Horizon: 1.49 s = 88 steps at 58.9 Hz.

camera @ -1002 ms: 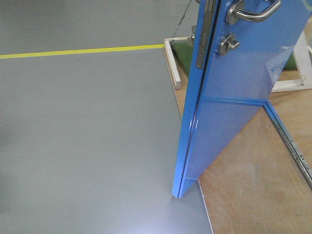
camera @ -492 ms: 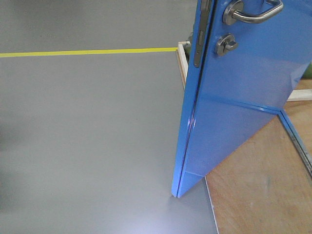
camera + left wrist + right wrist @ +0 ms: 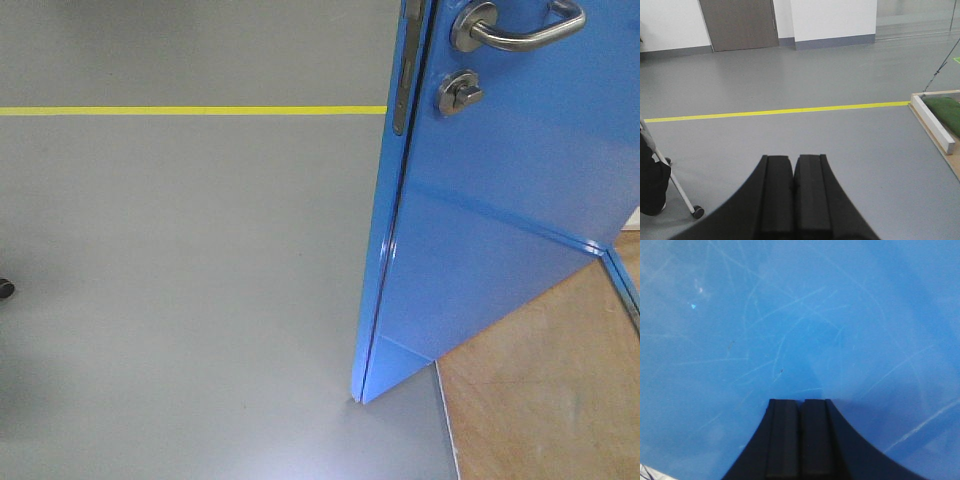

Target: Move to blue door and open it

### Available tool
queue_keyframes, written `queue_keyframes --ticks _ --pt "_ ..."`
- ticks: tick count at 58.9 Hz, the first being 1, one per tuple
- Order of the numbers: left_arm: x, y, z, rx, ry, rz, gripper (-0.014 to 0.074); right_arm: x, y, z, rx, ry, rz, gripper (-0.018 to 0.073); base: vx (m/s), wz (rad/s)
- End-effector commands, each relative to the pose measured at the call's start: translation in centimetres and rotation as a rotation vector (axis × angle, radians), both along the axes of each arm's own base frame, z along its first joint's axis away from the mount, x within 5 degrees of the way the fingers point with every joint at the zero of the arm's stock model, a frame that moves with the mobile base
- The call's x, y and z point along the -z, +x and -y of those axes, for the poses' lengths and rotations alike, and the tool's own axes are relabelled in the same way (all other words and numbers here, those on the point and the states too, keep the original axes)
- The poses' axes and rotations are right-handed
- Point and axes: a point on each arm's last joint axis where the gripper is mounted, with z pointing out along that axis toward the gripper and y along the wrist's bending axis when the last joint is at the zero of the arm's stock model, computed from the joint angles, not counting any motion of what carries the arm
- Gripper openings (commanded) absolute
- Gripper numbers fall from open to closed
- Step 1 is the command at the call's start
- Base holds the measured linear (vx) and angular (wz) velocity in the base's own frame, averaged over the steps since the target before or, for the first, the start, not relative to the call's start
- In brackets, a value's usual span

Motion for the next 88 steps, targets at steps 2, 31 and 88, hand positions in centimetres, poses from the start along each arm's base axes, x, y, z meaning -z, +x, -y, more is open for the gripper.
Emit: queue_keyframes --ticks 2,31,88 --pt "-0.77 0.09 0.02 0.001 -0.003 0.092 0.007 -2.84 -1.2 0.09 0.031 0.039 0.11 0.0002 0.1 0.08" --pt "-0.77 0.09 0.02 0.001 -0.003 0.092 0.007 -2.84 -1.2 0.09 0.031 0.039 0.11 0.0002 0.14 0.07" --pt "-0.77 0.09 0.02 0.001 -0.003 0.092 0.007 -2.84 -1.2 0.09 0.032 0.039 0.11 0.0002 0.16 0.03"
